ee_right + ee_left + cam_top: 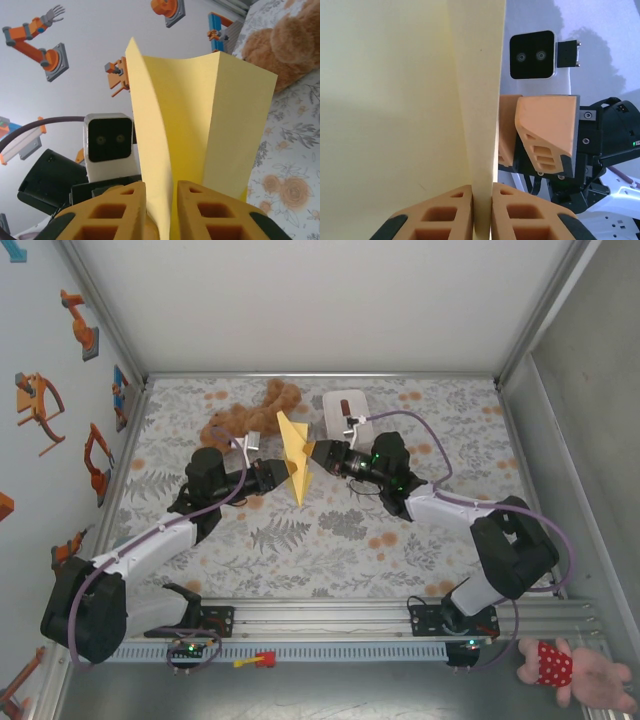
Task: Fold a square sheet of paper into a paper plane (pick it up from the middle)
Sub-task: Turn over the paper at the center of the table.
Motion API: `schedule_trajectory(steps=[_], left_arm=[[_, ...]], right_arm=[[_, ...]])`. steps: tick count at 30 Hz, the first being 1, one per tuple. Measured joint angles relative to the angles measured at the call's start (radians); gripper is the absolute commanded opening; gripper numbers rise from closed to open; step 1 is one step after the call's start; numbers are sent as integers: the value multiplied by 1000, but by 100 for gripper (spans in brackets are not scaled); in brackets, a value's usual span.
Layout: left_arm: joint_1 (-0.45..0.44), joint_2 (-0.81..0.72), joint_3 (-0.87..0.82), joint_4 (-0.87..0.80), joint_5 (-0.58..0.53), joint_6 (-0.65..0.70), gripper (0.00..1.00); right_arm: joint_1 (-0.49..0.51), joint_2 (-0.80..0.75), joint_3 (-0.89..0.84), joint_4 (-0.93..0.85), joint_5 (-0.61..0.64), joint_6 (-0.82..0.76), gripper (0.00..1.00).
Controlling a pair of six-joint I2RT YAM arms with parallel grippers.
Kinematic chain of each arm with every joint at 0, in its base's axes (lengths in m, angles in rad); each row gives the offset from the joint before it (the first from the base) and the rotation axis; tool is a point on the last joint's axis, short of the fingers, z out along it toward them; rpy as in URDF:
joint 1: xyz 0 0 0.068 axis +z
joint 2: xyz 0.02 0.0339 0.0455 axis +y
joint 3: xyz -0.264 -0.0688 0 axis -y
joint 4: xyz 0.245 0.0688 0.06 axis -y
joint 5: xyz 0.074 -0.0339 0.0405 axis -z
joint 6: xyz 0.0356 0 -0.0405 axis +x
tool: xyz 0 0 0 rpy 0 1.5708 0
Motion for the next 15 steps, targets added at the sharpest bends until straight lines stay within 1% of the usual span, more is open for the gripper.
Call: schedule_trajectory(steps=[4, 7, 9, 12, 15], left_arm=[[0, 0, 2, -41, -7, 16, 13], [0, 0, 13, -108, -27, 47, 13], [0, 1, 36, -182, -51, 83, 13], [-2, 9, 106, -334, -119, 158, 13], [-23, 28, 204, -512, -229, 247, 13]], right_arm=[[-34, -1, -42, -1, 5, 0, 35], [-65, -1, -64, -10, 9, -3, 39], [-85, -7, -69, -39, 16, -13, 40], [-105, -41, -69, -126, 48, -58, 40], [-109, -116, -64, -293, 110, -150, 41]])
